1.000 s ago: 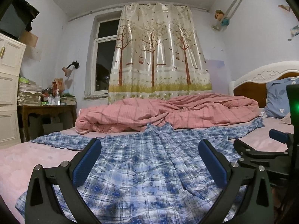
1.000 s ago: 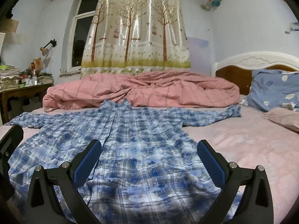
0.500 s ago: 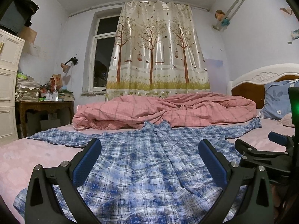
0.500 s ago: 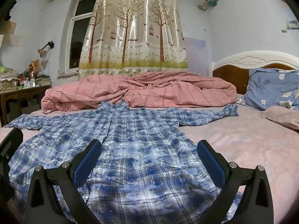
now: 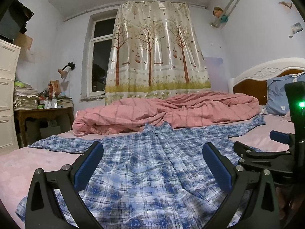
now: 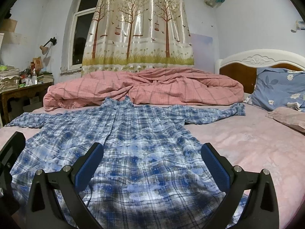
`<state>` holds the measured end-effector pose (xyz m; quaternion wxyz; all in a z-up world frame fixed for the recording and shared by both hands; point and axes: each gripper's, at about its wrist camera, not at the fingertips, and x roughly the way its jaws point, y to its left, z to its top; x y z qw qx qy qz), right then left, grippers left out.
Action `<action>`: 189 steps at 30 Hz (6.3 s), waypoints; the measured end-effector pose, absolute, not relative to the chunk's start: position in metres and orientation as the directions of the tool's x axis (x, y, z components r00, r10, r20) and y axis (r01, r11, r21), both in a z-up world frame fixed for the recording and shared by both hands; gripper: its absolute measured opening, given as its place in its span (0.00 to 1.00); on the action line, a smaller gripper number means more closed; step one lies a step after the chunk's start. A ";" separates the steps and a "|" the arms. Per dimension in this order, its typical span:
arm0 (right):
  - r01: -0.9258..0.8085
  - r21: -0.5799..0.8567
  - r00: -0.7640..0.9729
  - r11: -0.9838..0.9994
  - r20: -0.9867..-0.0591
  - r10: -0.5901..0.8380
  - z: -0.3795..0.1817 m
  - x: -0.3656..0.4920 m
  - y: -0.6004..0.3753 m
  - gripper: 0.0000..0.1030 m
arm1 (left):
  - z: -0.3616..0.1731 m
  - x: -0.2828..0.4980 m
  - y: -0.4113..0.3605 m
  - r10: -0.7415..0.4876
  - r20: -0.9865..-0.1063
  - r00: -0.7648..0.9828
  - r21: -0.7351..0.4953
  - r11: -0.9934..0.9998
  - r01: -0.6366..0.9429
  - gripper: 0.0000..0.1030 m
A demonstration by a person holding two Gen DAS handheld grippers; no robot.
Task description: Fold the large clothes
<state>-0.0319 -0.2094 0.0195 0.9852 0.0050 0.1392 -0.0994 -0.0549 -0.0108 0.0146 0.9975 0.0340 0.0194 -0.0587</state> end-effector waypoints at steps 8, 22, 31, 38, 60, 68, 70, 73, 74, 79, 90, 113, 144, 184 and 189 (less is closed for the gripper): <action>0.197 -0.015 0.945 0.980 -0.263 -0.194 0.021 -0.034 -0.209 1.00 | 0.014 -0.059 -0.010 -0.106 -0.015 0.994 0.058 0.993 0.107 1.00; 0.216 -0.039 0.963 0.976 -0.155 -0.219 0.031 -0.057 -0.209 1.00 | 0.024 -0.059 0.003 -0.092 -0.059 0.994 -0.010 0.996 0.091 1.00; 0.086 -0.073 0.973 0.994 -0.207 -0.100 0.050 -0.098 -0.207 0.92 | 0.025 -0.101 0.026 -0.114 -0.190 0.975 -0.004 0.993 0.115 1.00; -0.049 -0.040 0.922 0.998 -0.387 0.030 0.007 -0.148 -0.210 0.90 | -0.042 -0.132 0.009 -0.112 -0.387 0.915 0.209 0.956 0.206 1.00; 0.030 -0.384 0.874 0.923 -0.437 -0.211 -0.022 -0.111 -0.224 0.65 | -0.048 -0.069 0.066 0.233 -0.373 0.898 0.393 0.917 -0.075 0.96; -0.020 -0.354 0.832 0.935 -0.525 -0.181 -0.032 -0.087 -0.249 0.05 | -0.054 -0.046 0.099 0.234 -0.484 0.843 0.292 0.952 -0.096 0.03; -0.001 -0.305 0.841 0.952 -0.516 -0.164 -0.028 -0.093 -0.253 0.05 | -0.047 -0.060 0.105 0.218 -0.462 0.860 0.229 0.966 -0.122 0.03; 0.062 -0.273 0.869 0.960 -0.459 -0.186 -0.018 -0.116 -0.257 0.04 | -0.036 -0.082 0.107 0.206 -0.425 0.882 0.189 0.973 -0.136 0.03; 0.078 -0.261 0.874 0.962 -0.447 -0.192 -0.014 -0.124 -0.258 0.03 | -0.033 -0.088 0.110 0.200 -0.424 0.883 0.175 0.975 -0.137 0.03; 0.106 -0.207 0.887 0.973 -0.421 -0.187 -0.002 -0.171 -0.274 0.01 | -0.023 -0.126 0.116 0.173 -0.395 0.902 0.142 0.982 -0.126 0.03; 0.070 -0.152 0.900 0.986 -0.417 -0.128 0.043 -0.103 -0.278 0.01 | 0.005 -0.018 0.122 0.125 -0.568 0.813 0.086 0.992 -0.093 0.09; 0.112 0.062 0.719 0.992 -0.694 -0.038 0.003 0.134 -0.331 0.60 | -0.043 0.163 0.201 0.060 -0.824 0.563 -0.117 0.955 -0.273 0.93; -0.150 0.177 0.420 0.973 -0.879 0.225 -0.008 0.111 -0.287 0.13 | -0.023 0.132 -0.026 -0.102 -0.820 0.564 0.109 0.938 0.328 0.81; 0.184 0.382 0.684 0.906 -0.711 0.161 -0.035 0.038 -0.401 0.06 | -0.017 0.041 0.172 -0.028 -0.670 0.742 -0.051 0.999 -0.009 0.08; 0.146 0.314 0.815 0.938 -0.575 0.065 0.003 0.015 -0.392 0.05 | 0.017 0.032 0.176 -0.044 -0.597 0.801 -0.056 0.998 0.013 0.19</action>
